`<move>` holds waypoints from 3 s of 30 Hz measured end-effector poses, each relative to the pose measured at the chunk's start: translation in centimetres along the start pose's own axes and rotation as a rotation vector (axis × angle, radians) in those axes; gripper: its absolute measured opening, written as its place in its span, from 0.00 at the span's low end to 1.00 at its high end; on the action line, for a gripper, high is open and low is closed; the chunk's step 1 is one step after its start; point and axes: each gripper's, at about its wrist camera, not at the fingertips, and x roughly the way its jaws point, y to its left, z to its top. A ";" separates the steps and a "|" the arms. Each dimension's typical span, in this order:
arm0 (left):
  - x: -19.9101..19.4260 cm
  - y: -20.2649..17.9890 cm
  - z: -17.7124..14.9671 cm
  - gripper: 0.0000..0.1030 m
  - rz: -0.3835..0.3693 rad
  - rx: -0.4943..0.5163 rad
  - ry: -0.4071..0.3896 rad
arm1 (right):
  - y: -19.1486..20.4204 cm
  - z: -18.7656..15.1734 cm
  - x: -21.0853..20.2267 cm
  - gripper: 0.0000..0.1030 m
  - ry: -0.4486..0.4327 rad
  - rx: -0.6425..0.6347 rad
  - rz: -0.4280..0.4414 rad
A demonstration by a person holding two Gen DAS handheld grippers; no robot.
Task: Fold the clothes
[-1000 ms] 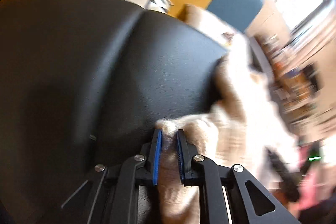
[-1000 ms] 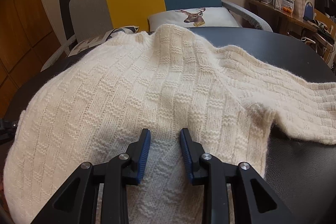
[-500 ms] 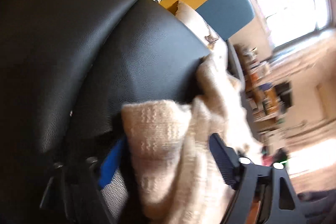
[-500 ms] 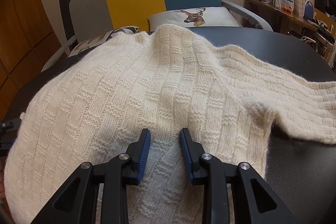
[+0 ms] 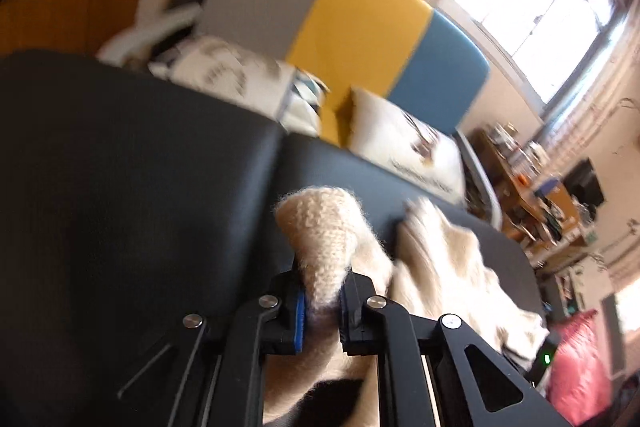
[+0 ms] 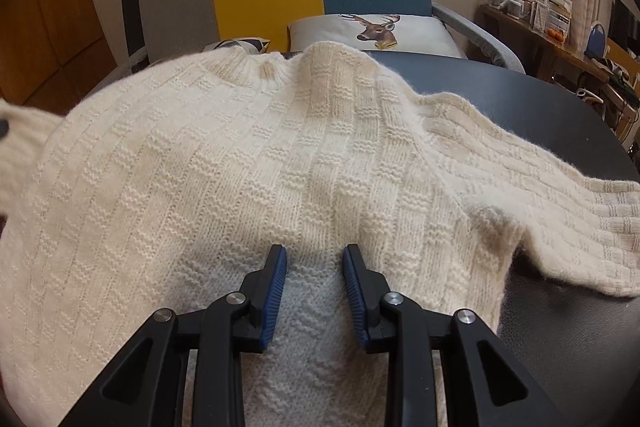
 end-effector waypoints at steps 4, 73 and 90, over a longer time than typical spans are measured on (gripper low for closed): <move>-3.9 3.9 2.7 0.12 0.084 -0.045 -0.079 | 0.2 0.7 0.5 0.28 0.023 -0.099 -0.035; 5.3 10.9 7.5 0.08 0.494 0.235 0.139 | -0.3 0.5 0.7 0.32 -0.013 -0.152 -0.104; -4.2 23.9 7.5 0.05 0.416 -0.305 -0.140 | 0.2 0.5 0.6 0.32 -0.014 -0.154 -0.113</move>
